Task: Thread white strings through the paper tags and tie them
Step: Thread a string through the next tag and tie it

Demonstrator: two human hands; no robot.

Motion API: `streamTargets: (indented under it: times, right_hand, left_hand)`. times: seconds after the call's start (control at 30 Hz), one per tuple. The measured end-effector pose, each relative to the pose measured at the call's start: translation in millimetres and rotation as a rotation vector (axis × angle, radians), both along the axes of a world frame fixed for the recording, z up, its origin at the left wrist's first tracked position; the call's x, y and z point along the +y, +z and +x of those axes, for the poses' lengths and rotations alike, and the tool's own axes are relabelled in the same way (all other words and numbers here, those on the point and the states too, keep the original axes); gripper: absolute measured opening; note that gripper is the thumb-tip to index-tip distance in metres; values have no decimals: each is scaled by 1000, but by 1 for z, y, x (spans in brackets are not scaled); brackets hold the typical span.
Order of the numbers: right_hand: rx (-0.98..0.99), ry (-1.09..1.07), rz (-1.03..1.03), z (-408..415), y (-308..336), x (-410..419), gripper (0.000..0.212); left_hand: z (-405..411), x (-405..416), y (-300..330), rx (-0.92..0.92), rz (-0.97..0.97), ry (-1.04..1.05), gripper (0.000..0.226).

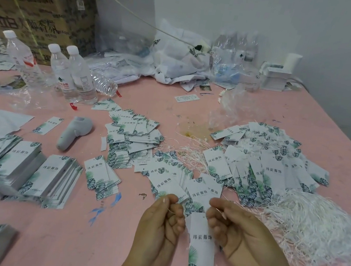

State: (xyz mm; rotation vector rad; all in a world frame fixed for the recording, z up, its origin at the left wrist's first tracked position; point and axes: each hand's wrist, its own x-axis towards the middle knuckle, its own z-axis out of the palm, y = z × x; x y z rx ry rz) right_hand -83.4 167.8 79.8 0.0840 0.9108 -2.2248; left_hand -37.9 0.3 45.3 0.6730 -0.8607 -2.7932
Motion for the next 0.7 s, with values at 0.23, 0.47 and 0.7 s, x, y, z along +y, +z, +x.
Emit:
streamTargets:
  times: [0.23, 0.47, 0.7]
  right_hand:
    - [229, -196, 231, 7, -8, -13, 22]
    - [194, -228, 229, 7, -8, -16, 19]
    - [125, -217, 194, 6, -7, -15, 25]
  left_hand:
    - [1, -4, 0, 67, 73, -58, 33]
    - [1, 1, -5, 87, -41, -35, 19]
    - [5, 3, -5, 116, -274, -36, 16]
